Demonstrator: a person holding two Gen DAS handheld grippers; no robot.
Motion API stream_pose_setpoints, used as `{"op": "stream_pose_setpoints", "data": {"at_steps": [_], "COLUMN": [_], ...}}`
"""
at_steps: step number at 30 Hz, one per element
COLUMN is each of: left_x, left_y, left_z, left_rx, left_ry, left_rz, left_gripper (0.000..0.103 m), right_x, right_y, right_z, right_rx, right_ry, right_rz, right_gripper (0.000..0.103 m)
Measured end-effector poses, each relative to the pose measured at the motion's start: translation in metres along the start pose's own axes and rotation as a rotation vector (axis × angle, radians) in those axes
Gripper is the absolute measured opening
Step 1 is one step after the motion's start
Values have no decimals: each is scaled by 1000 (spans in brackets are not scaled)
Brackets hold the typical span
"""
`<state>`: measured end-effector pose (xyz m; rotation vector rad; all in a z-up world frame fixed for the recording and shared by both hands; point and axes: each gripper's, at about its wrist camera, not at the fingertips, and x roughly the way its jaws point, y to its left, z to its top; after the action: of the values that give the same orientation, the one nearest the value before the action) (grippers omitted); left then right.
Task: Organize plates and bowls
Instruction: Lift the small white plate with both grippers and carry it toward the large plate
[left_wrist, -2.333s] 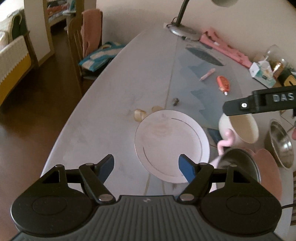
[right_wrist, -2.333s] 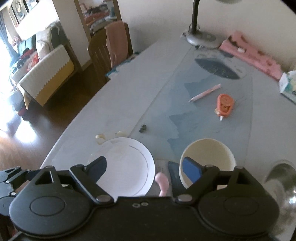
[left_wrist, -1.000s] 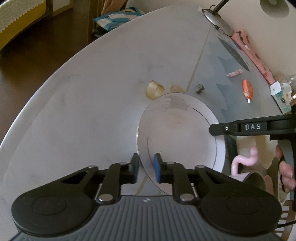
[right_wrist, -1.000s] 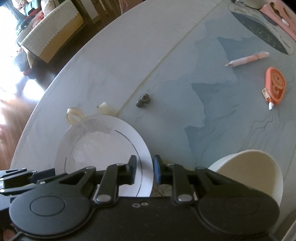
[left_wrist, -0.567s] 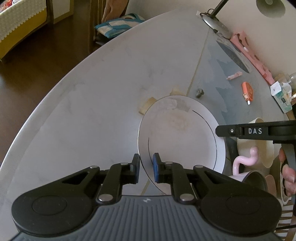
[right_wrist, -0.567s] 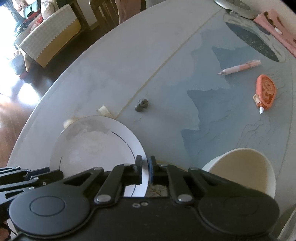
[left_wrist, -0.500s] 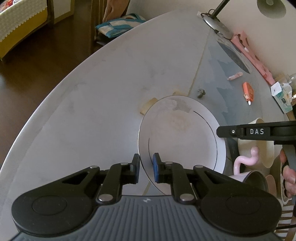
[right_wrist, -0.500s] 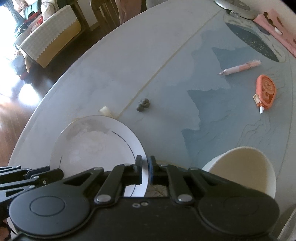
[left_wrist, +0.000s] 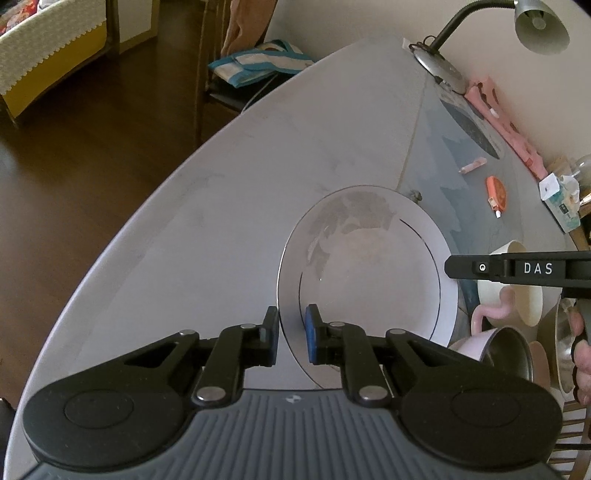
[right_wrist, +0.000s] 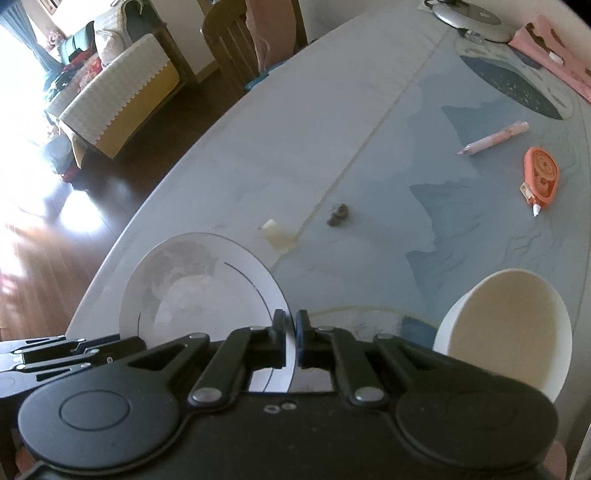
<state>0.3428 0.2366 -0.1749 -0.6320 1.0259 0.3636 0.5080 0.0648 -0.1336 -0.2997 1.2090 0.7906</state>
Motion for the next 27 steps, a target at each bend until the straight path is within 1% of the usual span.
{"op": "stream_pose_setpoints", "data": {"at_steps": [7,13,19,27], "left_x": [-22,-42,-57,-74], "left_y": [14,28,39,50], "left_z": [-13,-31,-56,-97], "left_rx": [3,14,30,68], "left_ry": [-7,-11,-2,17], "left_rz": [8,7,4,-1], "left_gripper": [13,13,13,13], "right_x": [-7,-15,-20,-25], "right_y": [21,40,55,71], "right_z": [-14,-36,-62,-104], "right_rx": [15,31,54,94], "right_ry": [-9,-12,-10,-5], "right_rz": [1,1,-7,-26], "right_gripper": [6,6,6,6]}}
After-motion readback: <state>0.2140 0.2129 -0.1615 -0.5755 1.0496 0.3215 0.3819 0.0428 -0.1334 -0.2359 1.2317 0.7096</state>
